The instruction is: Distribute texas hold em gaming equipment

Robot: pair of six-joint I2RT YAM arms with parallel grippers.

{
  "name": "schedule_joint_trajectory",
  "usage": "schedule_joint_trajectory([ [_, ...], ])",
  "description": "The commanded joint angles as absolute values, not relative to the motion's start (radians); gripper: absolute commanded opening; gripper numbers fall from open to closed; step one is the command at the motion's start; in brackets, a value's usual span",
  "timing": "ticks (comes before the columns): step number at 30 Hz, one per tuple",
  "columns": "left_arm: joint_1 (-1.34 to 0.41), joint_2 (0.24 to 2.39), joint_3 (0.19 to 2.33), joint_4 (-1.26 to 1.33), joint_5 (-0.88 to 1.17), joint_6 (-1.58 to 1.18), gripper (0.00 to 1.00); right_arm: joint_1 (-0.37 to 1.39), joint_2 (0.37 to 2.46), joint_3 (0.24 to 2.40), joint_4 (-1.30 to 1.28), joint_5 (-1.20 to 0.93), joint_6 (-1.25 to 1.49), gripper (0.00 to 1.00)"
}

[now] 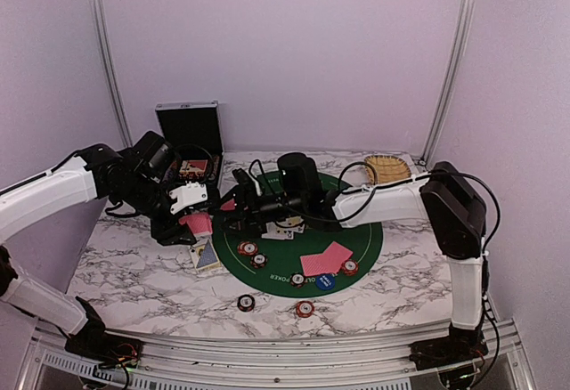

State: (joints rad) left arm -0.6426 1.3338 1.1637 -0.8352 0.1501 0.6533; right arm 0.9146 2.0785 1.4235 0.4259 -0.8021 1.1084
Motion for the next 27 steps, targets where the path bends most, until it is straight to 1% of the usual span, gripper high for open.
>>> schedule_joint_trajectory([
  [1, -0.648, 1.339, 1.205, -0.833, 0.168, 0.646, 0.0, 0.932, 2.132, 1.463, 0.502, -0.826, 1.161, 0.83],
  [22, -0.65, 1.333, 1.196, -0.83, 0.169, 0.647, 0.0, 0.971, 2.306, 1.624, 0.614, -0.858, 1.292, 0.84],
  [24, -0.65, 1.333, 1.195, -0.83, 0.167, 0.649, 0.0, 0.974, 2.317, 1.641, 0.604, -0.862, 1.291, 0.84],
  [27, -0.65, 1.331, 1.195, -0.83, 0.165, 0.648, 0.0, 0.976, 2.329, 1.65, 0.599, -0.87, 1.298, 0.8],
])
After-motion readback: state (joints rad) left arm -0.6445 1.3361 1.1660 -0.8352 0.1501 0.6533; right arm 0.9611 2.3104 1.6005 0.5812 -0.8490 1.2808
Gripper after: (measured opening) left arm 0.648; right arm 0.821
